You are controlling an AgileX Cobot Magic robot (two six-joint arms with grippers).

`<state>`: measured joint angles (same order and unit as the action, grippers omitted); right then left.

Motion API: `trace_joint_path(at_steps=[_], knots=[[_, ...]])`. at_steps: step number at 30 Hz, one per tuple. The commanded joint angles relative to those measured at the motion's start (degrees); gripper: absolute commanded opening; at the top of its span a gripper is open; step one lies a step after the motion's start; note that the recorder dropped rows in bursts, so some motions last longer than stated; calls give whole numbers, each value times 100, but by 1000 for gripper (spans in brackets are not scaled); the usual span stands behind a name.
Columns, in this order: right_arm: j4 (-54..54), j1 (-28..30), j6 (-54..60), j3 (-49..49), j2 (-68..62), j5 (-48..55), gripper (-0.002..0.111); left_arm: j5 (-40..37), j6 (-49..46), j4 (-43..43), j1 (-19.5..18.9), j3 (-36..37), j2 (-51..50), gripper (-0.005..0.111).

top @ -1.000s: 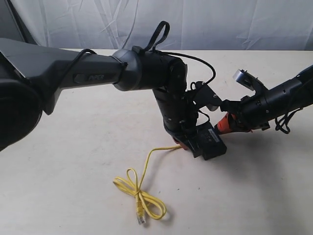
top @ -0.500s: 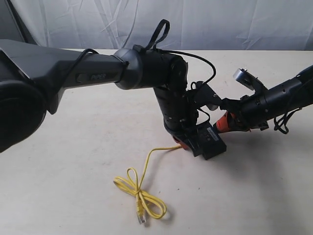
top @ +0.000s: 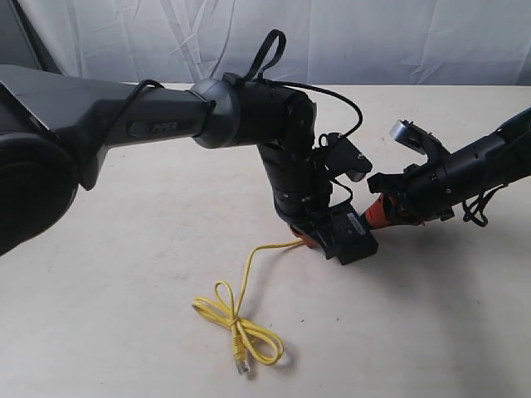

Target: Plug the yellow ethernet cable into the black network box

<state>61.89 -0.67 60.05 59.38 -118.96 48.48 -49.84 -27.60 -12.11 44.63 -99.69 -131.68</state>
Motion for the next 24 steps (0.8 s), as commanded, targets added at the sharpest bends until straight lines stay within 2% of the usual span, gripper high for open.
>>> trace_joint_path(at_steps=[1, 14, 22, 24], knots=[[-63, 19, 76, -16, 9, 76, -1, 188, 59, -44, -45, -59, -3, 0], [-200, 19, 76, 279, 126, -386, -1, 71, 47, 79, -45, -45, -27, 0], [-1290, 19, -755, 498, 440, -740, -1, 93, 69, 107, -45, -45, -159, 0], [-1385, 19, -831, 498, 565, -740, -1, 68, 67, 107, -45, -45, -132, 3]])
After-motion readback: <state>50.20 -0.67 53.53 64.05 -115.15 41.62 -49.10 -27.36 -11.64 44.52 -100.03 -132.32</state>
